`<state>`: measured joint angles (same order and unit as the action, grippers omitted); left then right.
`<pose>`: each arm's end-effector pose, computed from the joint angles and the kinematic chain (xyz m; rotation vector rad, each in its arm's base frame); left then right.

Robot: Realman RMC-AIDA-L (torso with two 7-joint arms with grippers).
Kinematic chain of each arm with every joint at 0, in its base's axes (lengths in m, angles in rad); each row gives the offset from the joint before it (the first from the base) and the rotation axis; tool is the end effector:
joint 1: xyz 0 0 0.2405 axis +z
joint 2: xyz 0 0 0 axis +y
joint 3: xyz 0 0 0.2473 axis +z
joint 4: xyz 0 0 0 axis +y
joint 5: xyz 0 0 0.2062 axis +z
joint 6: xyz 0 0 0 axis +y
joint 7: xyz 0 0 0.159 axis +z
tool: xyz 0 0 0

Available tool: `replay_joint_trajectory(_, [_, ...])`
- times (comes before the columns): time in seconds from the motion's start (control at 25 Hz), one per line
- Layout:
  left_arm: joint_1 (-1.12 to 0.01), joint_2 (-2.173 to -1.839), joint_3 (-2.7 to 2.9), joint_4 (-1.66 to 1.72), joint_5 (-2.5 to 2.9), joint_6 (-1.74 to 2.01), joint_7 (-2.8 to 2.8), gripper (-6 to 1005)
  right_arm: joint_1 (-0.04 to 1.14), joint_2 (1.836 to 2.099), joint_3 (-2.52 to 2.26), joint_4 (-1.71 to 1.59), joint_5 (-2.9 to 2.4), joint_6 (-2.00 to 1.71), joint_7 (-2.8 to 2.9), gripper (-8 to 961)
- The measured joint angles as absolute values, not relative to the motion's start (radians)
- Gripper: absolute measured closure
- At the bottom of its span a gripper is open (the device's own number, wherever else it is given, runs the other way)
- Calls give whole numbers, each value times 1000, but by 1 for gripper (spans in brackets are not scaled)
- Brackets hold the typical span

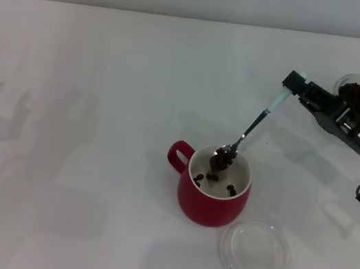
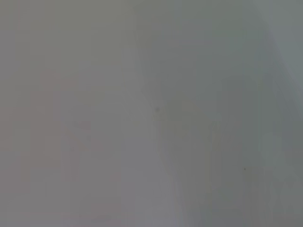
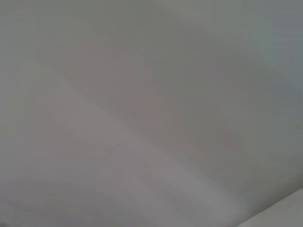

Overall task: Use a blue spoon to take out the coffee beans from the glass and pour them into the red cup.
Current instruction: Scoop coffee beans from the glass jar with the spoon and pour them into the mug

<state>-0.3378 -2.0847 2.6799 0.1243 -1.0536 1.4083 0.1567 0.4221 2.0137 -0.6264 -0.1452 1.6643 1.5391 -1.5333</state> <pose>-0.3126 0.2891 -0.0190 -1.7050 -0.1495 -0.5571 0.2890 0.2994 -0.0048 -1.9656 1.5067 1.4459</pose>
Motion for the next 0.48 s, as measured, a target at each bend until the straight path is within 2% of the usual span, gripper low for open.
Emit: replay_joint_trajectory(0.48, [-338,-2085,2680,137,-1053,1372,156,456,428,2012,-659,-183,1664,1527,-1722,773])
